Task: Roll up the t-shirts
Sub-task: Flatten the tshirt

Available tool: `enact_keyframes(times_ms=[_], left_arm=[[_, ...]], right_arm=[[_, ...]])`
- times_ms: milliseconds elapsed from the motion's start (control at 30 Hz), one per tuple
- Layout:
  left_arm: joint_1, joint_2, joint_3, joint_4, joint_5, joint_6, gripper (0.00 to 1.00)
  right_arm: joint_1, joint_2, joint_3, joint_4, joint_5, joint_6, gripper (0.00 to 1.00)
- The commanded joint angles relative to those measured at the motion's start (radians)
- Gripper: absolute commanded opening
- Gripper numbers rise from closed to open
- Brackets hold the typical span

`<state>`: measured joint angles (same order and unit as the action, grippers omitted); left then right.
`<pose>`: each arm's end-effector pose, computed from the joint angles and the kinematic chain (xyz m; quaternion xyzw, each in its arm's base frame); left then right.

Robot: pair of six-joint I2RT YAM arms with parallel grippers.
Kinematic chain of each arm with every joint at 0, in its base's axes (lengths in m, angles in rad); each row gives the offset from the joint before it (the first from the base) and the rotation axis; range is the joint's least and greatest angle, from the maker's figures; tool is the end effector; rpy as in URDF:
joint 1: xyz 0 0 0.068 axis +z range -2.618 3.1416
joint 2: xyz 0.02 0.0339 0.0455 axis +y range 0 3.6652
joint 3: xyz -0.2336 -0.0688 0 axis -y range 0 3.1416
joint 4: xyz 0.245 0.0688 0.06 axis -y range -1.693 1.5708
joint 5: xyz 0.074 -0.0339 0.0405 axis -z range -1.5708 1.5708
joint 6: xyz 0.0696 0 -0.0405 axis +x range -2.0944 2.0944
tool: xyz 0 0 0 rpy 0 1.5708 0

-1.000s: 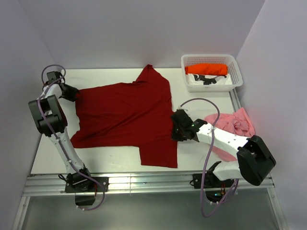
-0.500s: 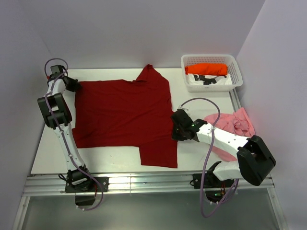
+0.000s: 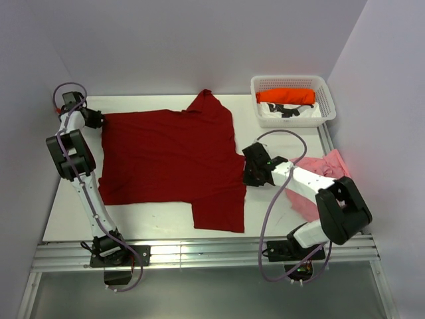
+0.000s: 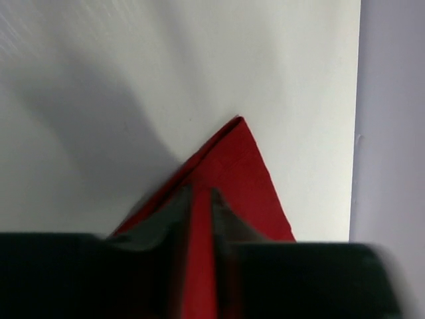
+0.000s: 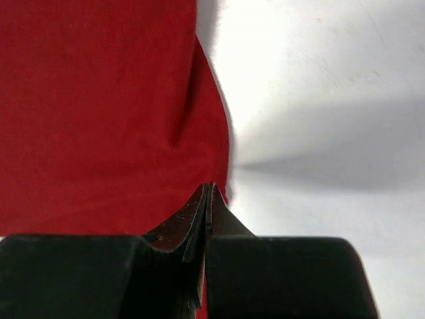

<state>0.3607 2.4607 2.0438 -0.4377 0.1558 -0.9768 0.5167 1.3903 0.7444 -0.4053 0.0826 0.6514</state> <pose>0.5124 0.1817 0.1085 -0.5575 0.7495 -0.1754 0.3109 0.2472 0.1338 0.1193 0.0756 0.9627 0.1082 0.2361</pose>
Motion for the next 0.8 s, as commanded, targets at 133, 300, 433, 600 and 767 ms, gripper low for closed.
enact_keyframes(times_ms=[133,300,433,600,767], left_arm=[[-0.005,-0.208,-0.076,-0.002,0.006,0.061,0.91],[-0.038,-0.345,-0.129,-0.056,-0.012,0.122,0.93],[-0.147,-0.506,-0.25,-0.042,-0.042,0.161,0.92],[-0.325,-0.588,-0.384,-0.007,-0.047,0.167,0.9],[-0.544,-0.543,-0.392,0.002,-0.019,0.147,0.89]], right_arm=[[-0.029,0.078,0.128,0.043,0.008,-0.027,0.02],[-0.099,0.05,0.139,0.108,-0.053,-0.007,0.21],[-0.184,0.052,0.105,0.207,-0.15,0.028,0.24],[-0.236,0.093,0.098,0.322,-0.187,0.062,0.29],[-0.238,0.17,0.142,0.378,-0.161,0.073,0.38]])
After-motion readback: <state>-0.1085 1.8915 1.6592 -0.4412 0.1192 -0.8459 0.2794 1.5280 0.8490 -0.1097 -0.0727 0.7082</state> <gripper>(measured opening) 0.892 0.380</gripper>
